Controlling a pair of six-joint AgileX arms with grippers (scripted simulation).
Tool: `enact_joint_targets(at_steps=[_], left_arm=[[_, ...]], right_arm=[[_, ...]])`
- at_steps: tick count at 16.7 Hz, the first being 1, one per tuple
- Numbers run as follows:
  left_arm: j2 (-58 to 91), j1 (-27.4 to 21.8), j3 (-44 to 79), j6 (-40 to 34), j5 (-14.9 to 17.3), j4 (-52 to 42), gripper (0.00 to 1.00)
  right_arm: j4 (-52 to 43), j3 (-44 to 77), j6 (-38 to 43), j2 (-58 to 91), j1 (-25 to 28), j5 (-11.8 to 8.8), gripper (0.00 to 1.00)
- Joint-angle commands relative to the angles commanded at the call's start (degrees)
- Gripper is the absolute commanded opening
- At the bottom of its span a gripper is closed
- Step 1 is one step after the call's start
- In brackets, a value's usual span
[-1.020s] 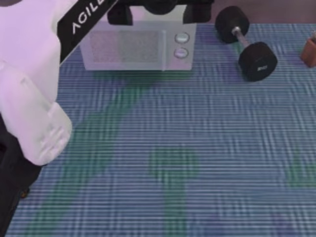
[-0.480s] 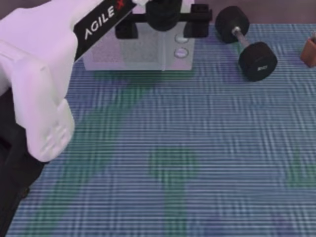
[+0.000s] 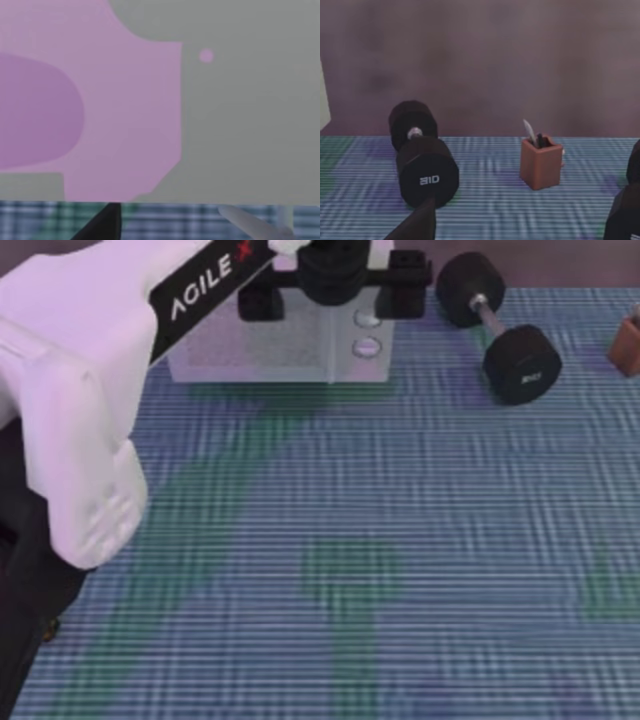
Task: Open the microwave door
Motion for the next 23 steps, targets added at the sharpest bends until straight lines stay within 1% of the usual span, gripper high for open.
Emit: enact_joint_targets(at_steps=[11,12,19,20,23], left_arm=[[0.00,0.00,0.00,0.00,0.00,0.00,0.02],[0.00,0.00,0.00,0.00,0.00,0.00,0.00],[0.00,0.00,0.00,0.00,0.00,0.00,0.00],[-1.39,-1.27,-2.51,-0.19,0.33,-0.20,0.00],[-2.95,-1.33,-4.90,-0.33,-0.14,1.17,0.00]], right_arm=[[0.00,0.00,0.00,0.00,0.00,0.00,1.00],[0.00,0.00,0.00,0.00,0.00,0.00,1.00],[0.00,0.00,0.00,0.00,0.00,0.00,1.00],[0.00,0.00,0.00,0.00,0.00,0.00,1.00],[0.00,0.00,0.00,0.00,0.00,0.00,1.00]])
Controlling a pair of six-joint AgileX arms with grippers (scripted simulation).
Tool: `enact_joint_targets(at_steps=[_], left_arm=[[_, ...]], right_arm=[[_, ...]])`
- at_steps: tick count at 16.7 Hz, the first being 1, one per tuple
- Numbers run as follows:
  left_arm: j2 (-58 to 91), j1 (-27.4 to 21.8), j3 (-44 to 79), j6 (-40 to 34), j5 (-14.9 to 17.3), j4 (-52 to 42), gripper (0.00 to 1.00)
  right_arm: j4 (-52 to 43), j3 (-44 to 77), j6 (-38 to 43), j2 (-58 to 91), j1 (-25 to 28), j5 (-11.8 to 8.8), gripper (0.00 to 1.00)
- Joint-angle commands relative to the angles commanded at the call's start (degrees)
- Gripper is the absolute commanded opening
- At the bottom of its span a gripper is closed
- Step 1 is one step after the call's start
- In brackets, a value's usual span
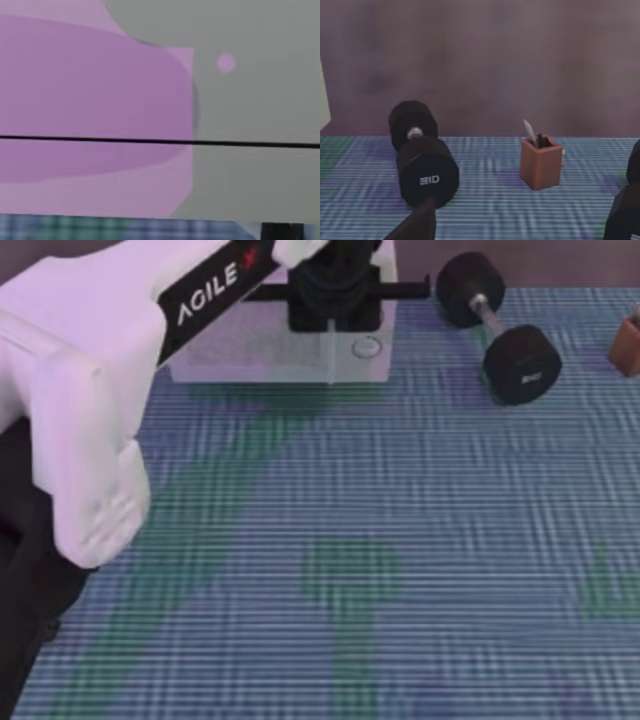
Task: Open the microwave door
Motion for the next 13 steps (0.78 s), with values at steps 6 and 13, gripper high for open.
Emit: enact_joint_targets(at_steps=[6,13], left_arm=[[-6.12,-0.35,-11.43,-1.27,-0.72,5.54,0.00],[-6.33,-0.36,-11.74,-1.31,-0.74,5.72,0.00]], right_arm=[[0.00,0.00,0.00,0.00,0.00,0.00,1.00],[0.00,0.00,0.00,0.00,0.00,0.00,1.00]])
